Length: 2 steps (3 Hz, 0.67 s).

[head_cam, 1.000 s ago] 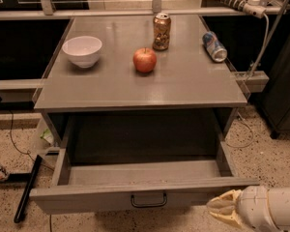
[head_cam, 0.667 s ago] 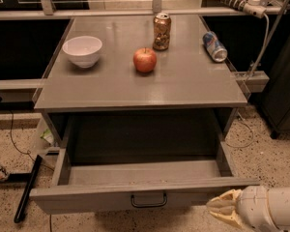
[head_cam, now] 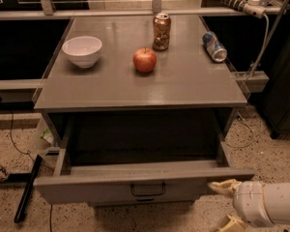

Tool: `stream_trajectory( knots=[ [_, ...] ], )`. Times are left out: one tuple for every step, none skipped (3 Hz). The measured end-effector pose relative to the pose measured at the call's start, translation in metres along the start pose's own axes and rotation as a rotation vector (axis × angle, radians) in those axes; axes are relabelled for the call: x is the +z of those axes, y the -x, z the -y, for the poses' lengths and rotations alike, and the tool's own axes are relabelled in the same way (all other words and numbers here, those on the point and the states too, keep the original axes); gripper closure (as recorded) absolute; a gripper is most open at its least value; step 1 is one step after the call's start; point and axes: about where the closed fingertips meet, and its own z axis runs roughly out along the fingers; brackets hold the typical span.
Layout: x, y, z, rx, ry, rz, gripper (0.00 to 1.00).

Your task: Close top drawer

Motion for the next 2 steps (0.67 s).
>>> stream_trajectory(
  knots=[
    [0.000,0.000,-0.001,0.000,0.000,0.000,0.00],
    [0.022,0.040,0.040,-0.097,-0.023,0.047,0.00]
  ],
)
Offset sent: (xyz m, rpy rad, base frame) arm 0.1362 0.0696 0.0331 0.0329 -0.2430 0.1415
